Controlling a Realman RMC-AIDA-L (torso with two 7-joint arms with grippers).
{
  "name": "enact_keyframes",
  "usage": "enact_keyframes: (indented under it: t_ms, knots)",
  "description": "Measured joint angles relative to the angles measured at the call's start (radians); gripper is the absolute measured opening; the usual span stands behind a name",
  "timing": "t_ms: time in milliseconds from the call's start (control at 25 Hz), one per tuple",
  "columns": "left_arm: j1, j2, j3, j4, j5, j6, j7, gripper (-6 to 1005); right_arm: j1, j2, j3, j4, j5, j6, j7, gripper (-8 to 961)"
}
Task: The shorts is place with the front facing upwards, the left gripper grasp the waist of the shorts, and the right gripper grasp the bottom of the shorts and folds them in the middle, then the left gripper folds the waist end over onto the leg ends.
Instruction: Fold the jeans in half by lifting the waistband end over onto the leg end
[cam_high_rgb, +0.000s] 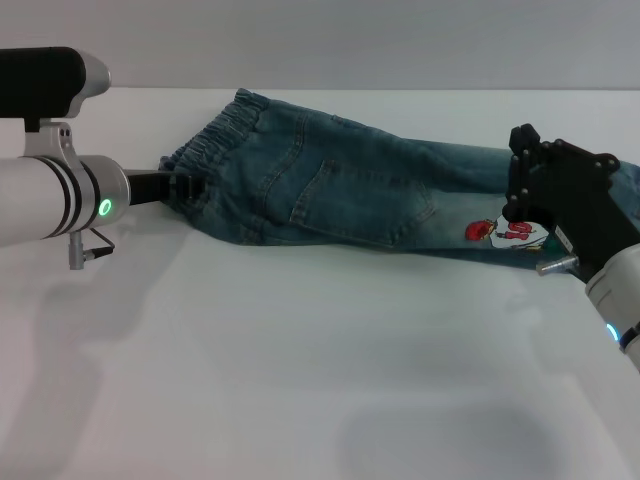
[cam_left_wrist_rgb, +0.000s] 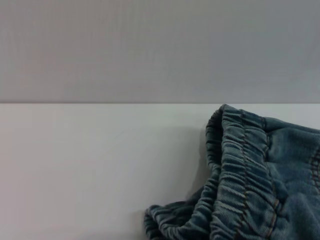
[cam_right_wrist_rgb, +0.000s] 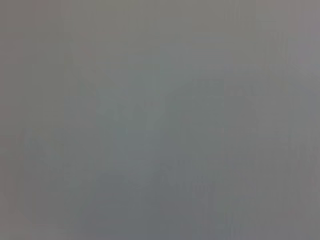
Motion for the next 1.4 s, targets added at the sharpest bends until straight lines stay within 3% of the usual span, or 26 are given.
enact_keyframes:
  t_ms: [80, 320, 520, 680, 960, 1160, 1320, 1400]
  knots:
    - [0.001, 0.000, 0.000, 0.006, -0.001, 0.007, 0.000, 530, -0.002, 0.000, 0.003, 0.008, 0.000, 0.007, 0.000, 15]
    - [0.007, 0.000, 0.001, 0.007, -0.002, 0.016, 0.000, 262, -0.014, 0.000, 0.007, 0.024, -0.001, 0.012, -0.004, 18]
    - [0.031, 0.000, 0.004, -0.043, -0.002, 0.017, -0.001, 98, -0.015, 0.000, 0.007, 0.023, -0.001, 0.012, -0.005, 20]
    - [0.044, 0.000, 0.004, -0.072, -0.003, 0.013, -0.002, 83, -0.017, 0.000, 0.009, 0.021, 0.001, 0.012, -0.003, 22]
    - [0.131, 0.000, 0.008, -0.242, -0.003, -0.017, -0.010, 56, -0.009, 0.003, 0.021, 0.001, 0.005, 0.013, -0.002, 25]
    - [0.177, 0.000, 0.009, -0.365, -0.003, -0.068, -0.013, 56, 0.033, 0.005, 0.032, -0.056, 0.025, 0.016, 0.001, 28]
    - [0.181, 0.000, 0.009, -0.379, -0.003, -0.075, -0.013, 56, 0.080, 0.006, 0.033, -0.107, 0.035, 0.032, 0.023, 30]
    - [0.208, 0.000, 0.012, -0.479, -0.003, -0.118, -0.023, 56, 0.119, 0.007, 0.028, -0.152, 0.060, 0.036, 0.029, 30]
